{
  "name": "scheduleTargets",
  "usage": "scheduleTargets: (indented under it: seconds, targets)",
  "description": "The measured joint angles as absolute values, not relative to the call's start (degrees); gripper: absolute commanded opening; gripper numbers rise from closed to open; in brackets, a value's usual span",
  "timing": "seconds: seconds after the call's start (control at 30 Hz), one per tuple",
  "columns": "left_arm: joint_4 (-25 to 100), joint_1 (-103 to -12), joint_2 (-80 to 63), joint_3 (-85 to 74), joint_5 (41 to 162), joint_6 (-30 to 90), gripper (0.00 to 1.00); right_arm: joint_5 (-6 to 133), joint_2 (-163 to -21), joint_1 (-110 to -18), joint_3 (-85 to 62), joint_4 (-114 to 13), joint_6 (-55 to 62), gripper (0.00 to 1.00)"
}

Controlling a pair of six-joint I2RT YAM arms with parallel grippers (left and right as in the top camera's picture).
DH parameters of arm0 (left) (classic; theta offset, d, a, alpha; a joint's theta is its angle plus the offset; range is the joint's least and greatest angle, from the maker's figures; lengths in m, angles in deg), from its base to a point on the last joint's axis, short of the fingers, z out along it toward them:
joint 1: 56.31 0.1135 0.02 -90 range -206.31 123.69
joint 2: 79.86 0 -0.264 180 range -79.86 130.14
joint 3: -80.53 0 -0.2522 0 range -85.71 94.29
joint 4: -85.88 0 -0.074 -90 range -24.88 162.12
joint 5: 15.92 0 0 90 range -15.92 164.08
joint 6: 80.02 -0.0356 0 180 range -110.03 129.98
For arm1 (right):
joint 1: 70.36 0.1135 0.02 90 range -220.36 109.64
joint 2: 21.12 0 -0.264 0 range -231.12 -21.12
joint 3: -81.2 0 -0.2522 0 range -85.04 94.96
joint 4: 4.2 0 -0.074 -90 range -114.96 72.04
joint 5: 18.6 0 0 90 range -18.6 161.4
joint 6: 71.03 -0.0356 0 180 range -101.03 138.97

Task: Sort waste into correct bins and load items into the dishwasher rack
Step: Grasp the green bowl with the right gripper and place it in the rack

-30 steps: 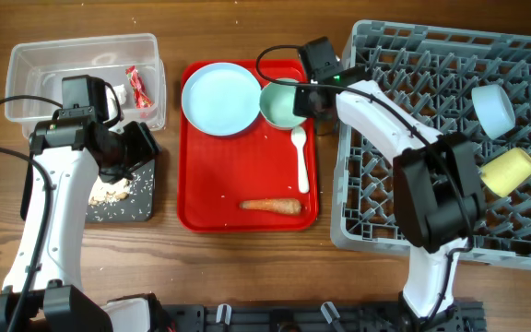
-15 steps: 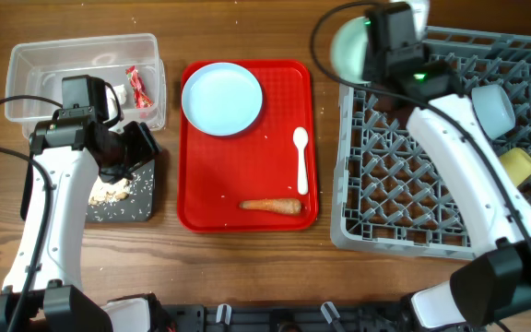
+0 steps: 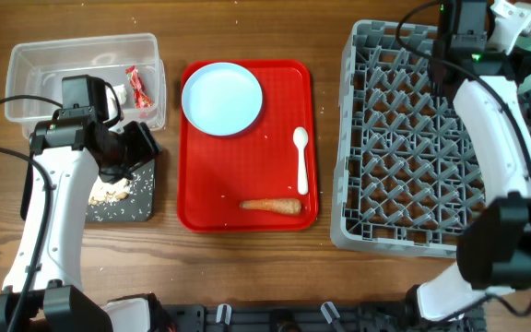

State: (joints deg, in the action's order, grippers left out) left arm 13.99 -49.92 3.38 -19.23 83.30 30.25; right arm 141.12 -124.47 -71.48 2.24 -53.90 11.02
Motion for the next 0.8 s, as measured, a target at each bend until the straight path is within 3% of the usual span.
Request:
scheduleTargets:
  seconds: [0.2, 0.37, 0.8]
  targets:
    - [14.0, -49.9, 3.4, -19.2, 83.3, 30.2, 0.66, 140.9, -130.4, -71.2, 2.1, -43.0, 19.0, 0.04]
    - [14.0, -49.9, 3.4, -19.2, 83.3, 30.2, 0.66, 140.9, -133.5, -71.2, 2.1, -42.2, 21.7, 0.04]
    - [14.0, -49.9, 3.4, -19.2, 83.3, 30.2, 0.66, 132.6, -134.7, -66.1, 2.1, -53.1, 19.6, 0.05]
